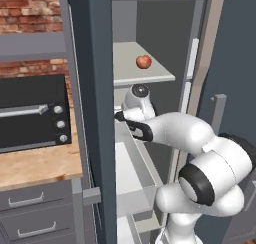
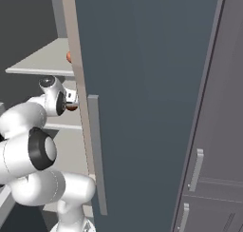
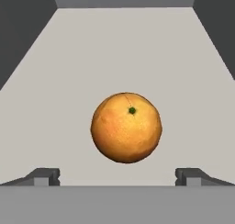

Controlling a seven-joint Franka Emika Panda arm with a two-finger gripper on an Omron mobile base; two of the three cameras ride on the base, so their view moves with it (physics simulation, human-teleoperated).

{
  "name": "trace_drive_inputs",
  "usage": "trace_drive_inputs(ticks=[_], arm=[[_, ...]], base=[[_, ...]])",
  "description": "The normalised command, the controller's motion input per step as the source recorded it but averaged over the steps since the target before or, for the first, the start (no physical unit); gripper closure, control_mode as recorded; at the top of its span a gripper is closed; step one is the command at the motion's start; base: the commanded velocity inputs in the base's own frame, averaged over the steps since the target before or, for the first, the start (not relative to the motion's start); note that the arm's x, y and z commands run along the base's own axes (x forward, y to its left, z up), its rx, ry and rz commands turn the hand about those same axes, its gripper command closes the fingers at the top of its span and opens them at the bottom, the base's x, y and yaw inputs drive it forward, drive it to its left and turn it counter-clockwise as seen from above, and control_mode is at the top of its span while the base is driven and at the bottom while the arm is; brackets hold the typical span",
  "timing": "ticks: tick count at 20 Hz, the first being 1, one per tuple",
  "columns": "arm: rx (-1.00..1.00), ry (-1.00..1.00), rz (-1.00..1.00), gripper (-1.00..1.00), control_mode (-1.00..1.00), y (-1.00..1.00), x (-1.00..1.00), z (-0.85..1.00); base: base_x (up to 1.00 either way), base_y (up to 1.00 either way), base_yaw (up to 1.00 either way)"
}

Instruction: Take the orange, peach, and pear from the freezer and place them in the bowl on the counter.

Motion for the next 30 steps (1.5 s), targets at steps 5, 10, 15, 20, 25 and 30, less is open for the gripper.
trace_drive_inputs(ticks=[5, 10, 15, 20, 25, 30], arm=[[0.0, 0.0, 0.0, -1.0, -1.0, 0.0, 0.39, -0.11], [-0.02, 0.01, 0.01, -1.0, -1.0, 0.0, 0.16, -0.29], [-0.06, 0.01, 0.02, 1.0, -1.0, 0.03, 0.14, -0.33], [-0.04, 0.0, 0.0, 1.0, -1.0, 0.01, 0.12, -0.11], [0.0, 0.0, 0.0, 1.0, -1.0, 0.0, -0.22, 0.0], [0.0, -0.11, -0.06, 1.0, -1.0, 0.0, -1.0, 0.34]], base=[[0.0, 0.0, 0.0], [0.0, 0.0, 0.0], [0.0, 0.0, 0.0], [0.0, 0.0, 0.0], [0.0, 0.0, 0.0], [0.0, 0.0, 0.0]])
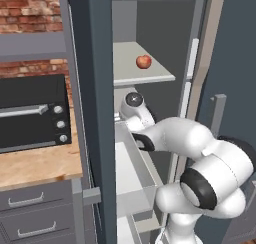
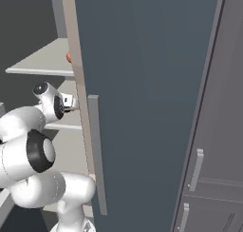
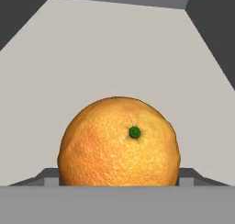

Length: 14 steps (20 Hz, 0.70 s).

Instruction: Take the orange, peach, and pear from the freezer and place them in the bowl on the counter.

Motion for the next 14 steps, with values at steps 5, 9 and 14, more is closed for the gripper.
trace_drive_inputs(ticks=[5, 9, 14], arm=[[0.0, -0.08, -0.13, 1.0, -1.0, 0.0, -0.85, 1.0], [0.05, 0.01, -0.1, 1.0, -1.0, 0.0, -0.94, 1.0], [0.15, 0.05, -0.03, 1.0, -1.0, -0.07, -1.0, 0.95]], base=[[0.0, 0.0, 0.0], [0.0, 0.0, 0.0], [0.0, 0.0, 0.0]])
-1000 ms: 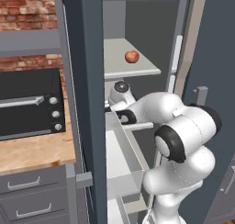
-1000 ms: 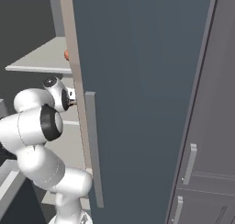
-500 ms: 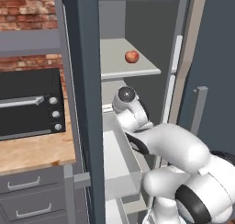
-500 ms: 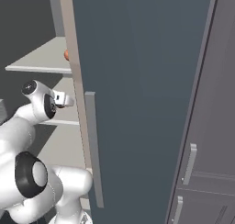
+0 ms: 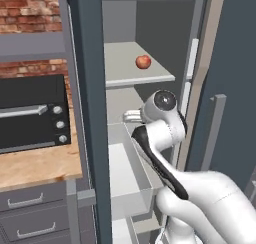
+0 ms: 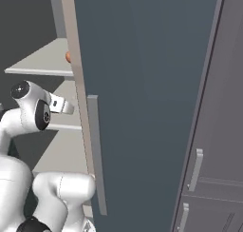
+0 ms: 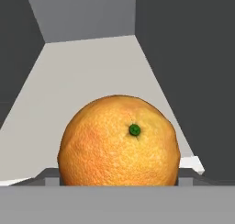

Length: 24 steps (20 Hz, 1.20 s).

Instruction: Take the orange, peach, and pear from the freezer and place them in the bowl on the counter.

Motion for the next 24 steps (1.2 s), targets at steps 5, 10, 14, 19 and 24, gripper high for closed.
trace_drive_inputs(ticks=[5, 10, 14, 19, 24], arm=[[0.18, 0.1, -0.04, 1.0, -1.0, -0.07, -1.0, 0.97], [0.06, 0.01, -0.03, 1.0, 1.0, -0.14, -0.8, 0.18], [0.0, 0.0, 0.0, 1.0, 1.0, 0.0, 0.0, 0.0], [0.0, 0.0, 0.0, 1.0, 1.0, 0.0, 0.0, 0.0], [0.0, 0.0, 0.0, 1.0, 1.0, 0.0, 0.0, 0.0]], base=[[0.0, 0.0, 0.0], [-0.2, -0.06, -0.01], [-1.0, -0.3, -0.08], [-1.0, -0.27, -0.09], [-1.0, 0.35, -0.09]])
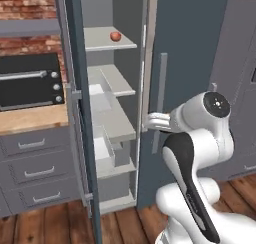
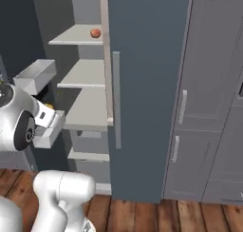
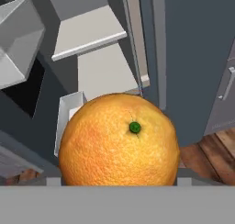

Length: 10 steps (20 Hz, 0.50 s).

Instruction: Take the orange, peach, and pear from the freezer and place them in the bowl on the counter.

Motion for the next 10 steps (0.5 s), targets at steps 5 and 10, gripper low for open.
trace_drive_inputs(ticks=[5, 10], arm=[[0.0, 0.0, 0.0, 1.0, 1.0, 0.0, 0.0, 0.0], [0.0, 0.0, 0.0, 1.0, 1.0, 0.0, 0.0, 0.0]], base=[[-1.0, 0.91, -0.08], [-0.79, 1.0, 0.04]])
